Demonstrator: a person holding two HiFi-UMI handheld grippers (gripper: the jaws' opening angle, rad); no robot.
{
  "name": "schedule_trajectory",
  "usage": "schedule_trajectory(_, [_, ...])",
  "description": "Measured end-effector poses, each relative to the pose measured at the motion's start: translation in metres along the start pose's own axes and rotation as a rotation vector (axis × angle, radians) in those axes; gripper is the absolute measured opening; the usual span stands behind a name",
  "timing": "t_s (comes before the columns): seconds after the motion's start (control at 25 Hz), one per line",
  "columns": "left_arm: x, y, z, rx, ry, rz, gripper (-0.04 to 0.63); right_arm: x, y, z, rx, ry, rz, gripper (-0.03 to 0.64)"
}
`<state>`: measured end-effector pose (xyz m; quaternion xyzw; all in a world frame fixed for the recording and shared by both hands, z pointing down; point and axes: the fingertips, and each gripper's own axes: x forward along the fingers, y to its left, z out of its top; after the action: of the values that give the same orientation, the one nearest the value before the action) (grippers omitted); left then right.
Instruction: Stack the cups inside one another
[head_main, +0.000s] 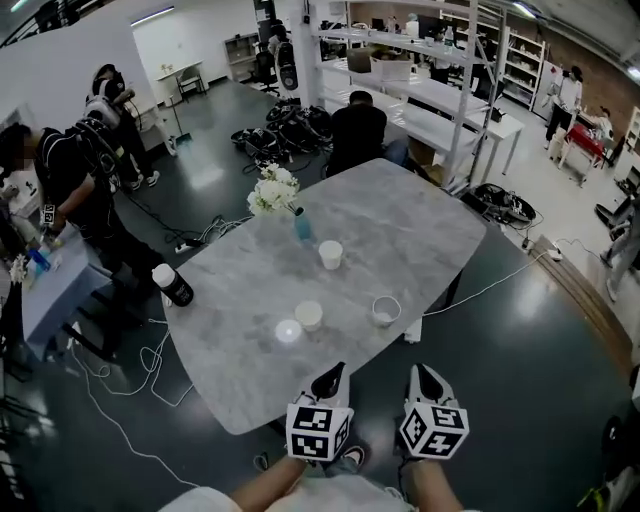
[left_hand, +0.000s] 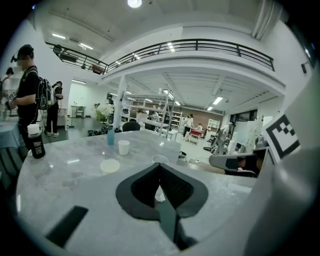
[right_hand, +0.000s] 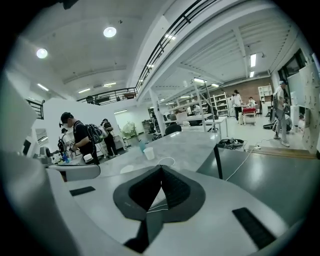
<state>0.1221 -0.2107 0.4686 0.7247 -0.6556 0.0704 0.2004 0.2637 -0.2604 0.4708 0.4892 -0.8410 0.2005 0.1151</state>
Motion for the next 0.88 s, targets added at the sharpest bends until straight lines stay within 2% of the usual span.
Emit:
schedule_trajectory(0.2, [0.008, 0.022, -0.011, -0.018, 0.038, 0.1, -0.005, 0.034, 0.006, -0.001, -0.003, 0.039, 0.084, 0.008])
schedule_trajectory(0.4, [0.016, 0.049, -0.018, -0.075, 0.046, 0.185, -0.005, 0.06, 0.018, -0.006, -0.036, 0.084, 0.161, 0.008])
schedule_trajectory(0.56, [0.028, 0.07, -0.014, -0.1, 0.035, 0.2, -0.005, 0.081, 0.028, -0.002, -0.062, 0.081, 0.183, 0.008])
schedule_trajectory(0.88, [0.036, 0.087, -0.003, -0.095, 0.021, 0.212, -0.005, 0.1, 0.046, 0.013, -0.091, 0.052, 0.231, 0.008])
